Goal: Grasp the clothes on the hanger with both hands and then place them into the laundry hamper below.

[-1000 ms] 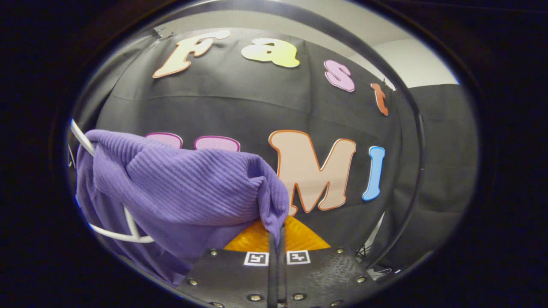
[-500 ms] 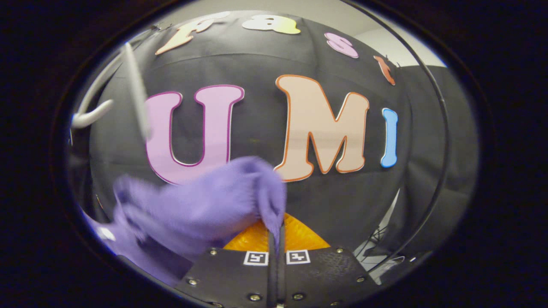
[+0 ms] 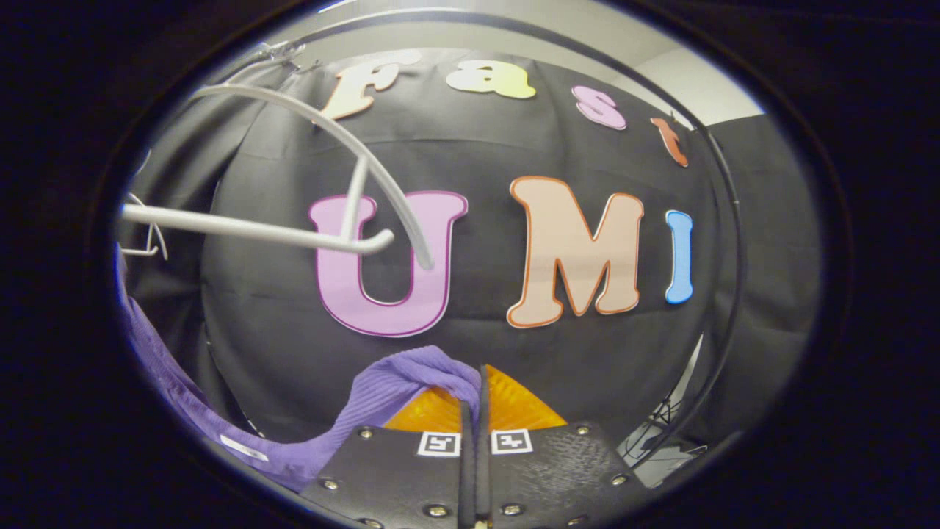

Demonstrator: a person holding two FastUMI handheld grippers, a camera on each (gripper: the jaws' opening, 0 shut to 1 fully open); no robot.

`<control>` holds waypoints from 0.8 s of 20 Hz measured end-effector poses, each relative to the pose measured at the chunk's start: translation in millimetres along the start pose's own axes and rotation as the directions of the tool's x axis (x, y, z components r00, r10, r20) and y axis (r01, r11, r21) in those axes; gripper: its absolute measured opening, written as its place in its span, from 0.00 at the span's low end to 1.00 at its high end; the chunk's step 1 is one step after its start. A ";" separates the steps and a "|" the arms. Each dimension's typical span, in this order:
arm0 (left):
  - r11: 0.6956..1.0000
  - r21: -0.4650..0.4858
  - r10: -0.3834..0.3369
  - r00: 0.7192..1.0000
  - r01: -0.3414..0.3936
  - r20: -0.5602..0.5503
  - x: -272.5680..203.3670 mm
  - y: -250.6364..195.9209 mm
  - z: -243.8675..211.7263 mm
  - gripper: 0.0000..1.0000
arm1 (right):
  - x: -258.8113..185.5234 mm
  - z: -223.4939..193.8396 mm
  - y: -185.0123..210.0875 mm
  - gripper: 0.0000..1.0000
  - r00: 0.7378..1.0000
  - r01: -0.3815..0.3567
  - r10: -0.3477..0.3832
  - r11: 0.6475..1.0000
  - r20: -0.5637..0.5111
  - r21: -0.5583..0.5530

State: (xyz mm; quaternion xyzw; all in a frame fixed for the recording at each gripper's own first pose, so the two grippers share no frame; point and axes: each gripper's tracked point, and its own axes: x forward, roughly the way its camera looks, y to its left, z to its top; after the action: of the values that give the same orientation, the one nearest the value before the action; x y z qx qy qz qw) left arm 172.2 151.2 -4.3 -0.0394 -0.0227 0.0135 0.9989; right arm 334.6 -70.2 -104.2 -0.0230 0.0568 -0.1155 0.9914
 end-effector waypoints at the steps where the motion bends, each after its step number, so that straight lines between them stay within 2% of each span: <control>1: 1.000 -0.001 0.006 1.000 -0.006 0.001 -7.1 0.6 3.7 0.01 | -8.3 5.6 2.9 0.01 1.000 -0.012 0.012 1.000 0.001 0.011; 9: 1.000 -0.009 -0.021 1.000 0.021 0.003 -53.7 -18.5 22.1 0.02 | -94.8 42.9 7.4 0.01 0.998 -0.048 0.046 0.998 0.050 0.031; 16: 0.997 -0.029 -0.072 0.997 0.071 -0.033 -75.4 -56.4 8.3 0.02 | -160.1 57.2 4.1 0.01 0.993 -0.062 0.057 0.997 0.103 0.045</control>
State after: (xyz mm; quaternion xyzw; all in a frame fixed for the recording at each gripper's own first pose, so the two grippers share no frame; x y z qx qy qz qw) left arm 97.9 93.5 5.1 -0.0526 -0.0071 -0.0234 0.9983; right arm 187.5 -27.3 -30.5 -0.0035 0.0042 -0.0857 0.9963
